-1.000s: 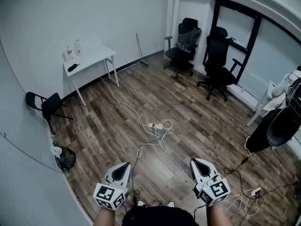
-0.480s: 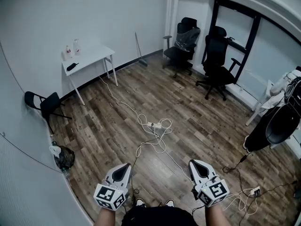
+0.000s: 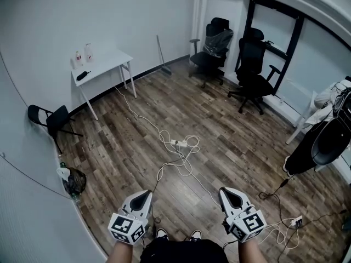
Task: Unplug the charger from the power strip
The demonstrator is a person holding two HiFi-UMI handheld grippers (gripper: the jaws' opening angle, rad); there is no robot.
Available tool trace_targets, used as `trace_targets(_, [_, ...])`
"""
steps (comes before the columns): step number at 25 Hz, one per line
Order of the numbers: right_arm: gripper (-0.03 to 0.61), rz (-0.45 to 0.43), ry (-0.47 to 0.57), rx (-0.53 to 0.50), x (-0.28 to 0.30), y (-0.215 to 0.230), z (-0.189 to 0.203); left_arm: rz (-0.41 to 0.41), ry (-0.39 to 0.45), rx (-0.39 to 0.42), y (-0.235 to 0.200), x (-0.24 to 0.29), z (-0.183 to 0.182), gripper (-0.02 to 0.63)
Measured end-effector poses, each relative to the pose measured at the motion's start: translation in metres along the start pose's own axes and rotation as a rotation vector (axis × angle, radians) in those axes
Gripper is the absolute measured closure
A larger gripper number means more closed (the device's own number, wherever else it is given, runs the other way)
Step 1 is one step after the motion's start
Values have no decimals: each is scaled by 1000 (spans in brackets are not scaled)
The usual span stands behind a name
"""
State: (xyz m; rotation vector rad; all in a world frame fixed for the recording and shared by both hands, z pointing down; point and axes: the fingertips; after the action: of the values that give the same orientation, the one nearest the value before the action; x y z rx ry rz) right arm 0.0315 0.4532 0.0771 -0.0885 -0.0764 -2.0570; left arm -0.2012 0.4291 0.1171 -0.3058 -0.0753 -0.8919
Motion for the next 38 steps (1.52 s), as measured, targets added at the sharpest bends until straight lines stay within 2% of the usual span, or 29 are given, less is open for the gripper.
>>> trace_targets(6, [555,0,-22,13,-21,43,16,-16,5,7,32,26,1,592])
trace_targets(13, [555,-45,-29,42,-39,84,38,-60,8,14,69,45,15,592])
trace_targets(21, [555,-71,-56,107,-28,109,68,-79,-31,10,74,77,26,592])
trace_targets(29, [555,2,-106,87,-5,163,96,-36,-27,2,42,150,31,592])
trace_targets(33, [555,74,-83,158,38,185,83,-18,-58,10,12,185,23,592])
trace_targets(36, [555,38,-76,143,88,190,81,-17,-59,-13,-23,213,13,592])
trace_targets(38, [555,15,-112,103,126,191,81,-31,-64,-3,-51,229,7,592])
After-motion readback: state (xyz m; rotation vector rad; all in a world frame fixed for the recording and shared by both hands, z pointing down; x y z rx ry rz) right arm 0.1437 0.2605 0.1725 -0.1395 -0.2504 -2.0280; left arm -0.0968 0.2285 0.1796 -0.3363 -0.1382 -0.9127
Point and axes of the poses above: the fingertips, and each gripper's own axes: x forward along the fingers, y to its right, z out of its underside, and after that the axes turned 5 degrees about -x, right-handed
